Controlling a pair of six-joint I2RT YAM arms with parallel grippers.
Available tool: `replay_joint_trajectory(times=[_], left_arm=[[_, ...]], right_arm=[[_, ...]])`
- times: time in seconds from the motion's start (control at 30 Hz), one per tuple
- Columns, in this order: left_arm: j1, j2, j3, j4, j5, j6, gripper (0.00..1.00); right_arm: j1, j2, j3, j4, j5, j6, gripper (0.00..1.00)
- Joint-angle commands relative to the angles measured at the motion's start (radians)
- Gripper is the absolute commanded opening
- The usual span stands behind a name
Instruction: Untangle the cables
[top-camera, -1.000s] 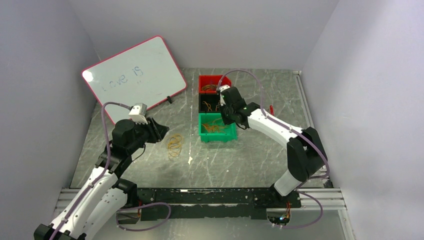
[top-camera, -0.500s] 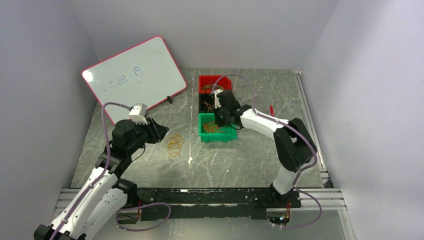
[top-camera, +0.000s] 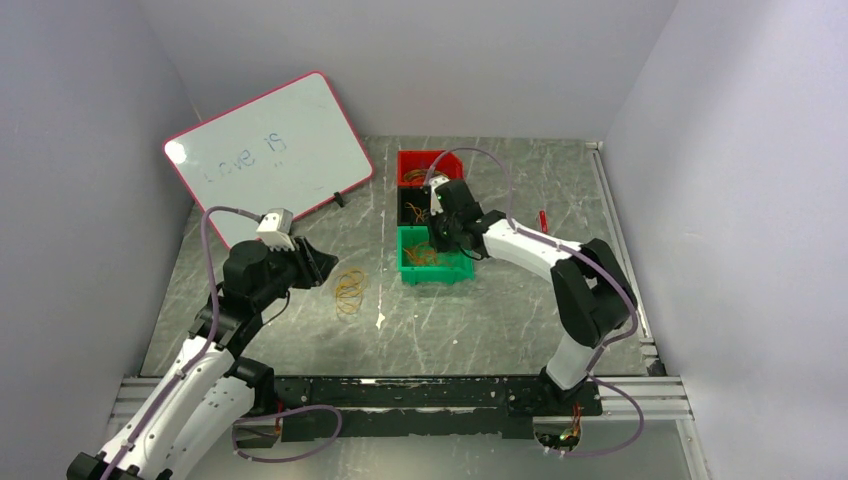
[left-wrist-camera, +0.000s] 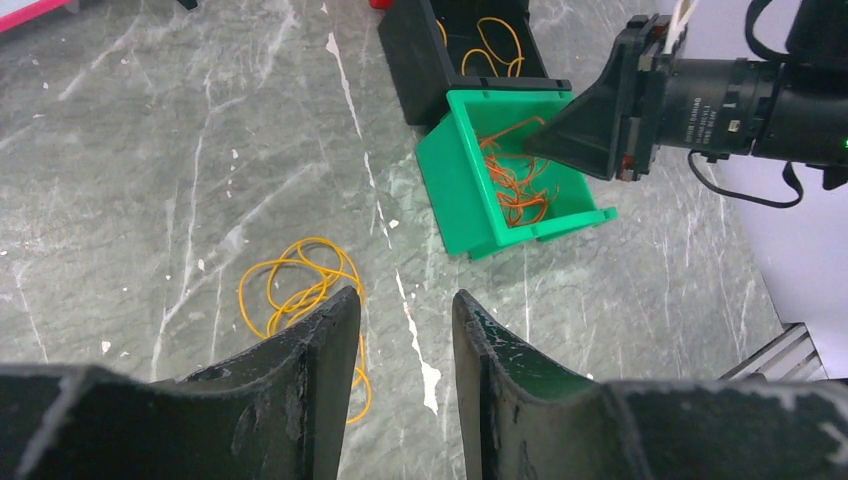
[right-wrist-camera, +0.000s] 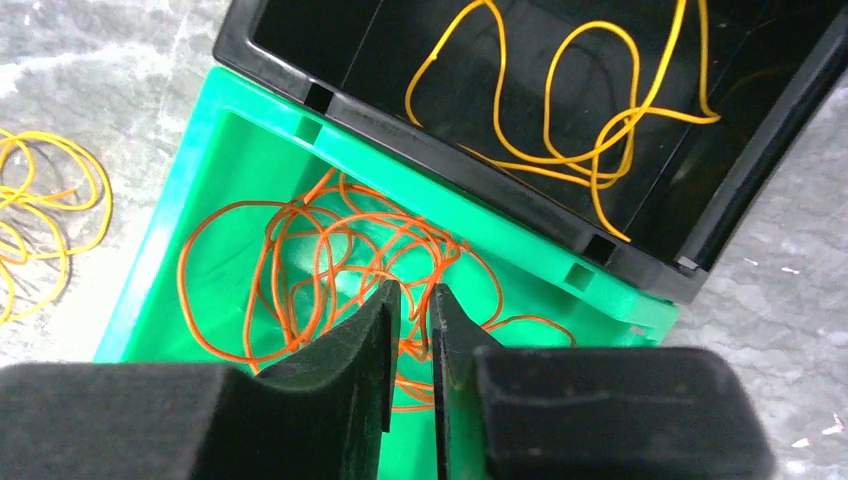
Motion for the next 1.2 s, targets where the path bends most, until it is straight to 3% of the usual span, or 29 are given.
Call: replay_joint_trajectory(times=[0.0,0.6,0.8,0.93,1.17], left_arm=[[0.003,0.002,0.011,0.003,-0.02,-0.009,0.45],[0.004,0.02,0.023,0.001,-0.033,-0.008,0.47],[0.003,0.019,0.02,-0.004,-0.048,-0.017,0.48],[0.003,0.02,0.019,-0.021,-0.067,-0.038,0.48],[0.003,-0.028,0.053,-0.096,-0.126,-0.062,0.49]], right_arm=[[-0.003,-0.058,0.001,-0.004,0.039,-0.011,0.24],[-0.003,-0.208,0.002,-0.085,0.175,-0.044,0.46],[0.0,-0.283,0.001,-0.04,0.048,-0.052,0.47],[0.022,-0.322,-0.018,0.042,-0.098,0.029,0.47],[0.172,-0.232,0.005,0.135,-0.165,0.125,0.47]])
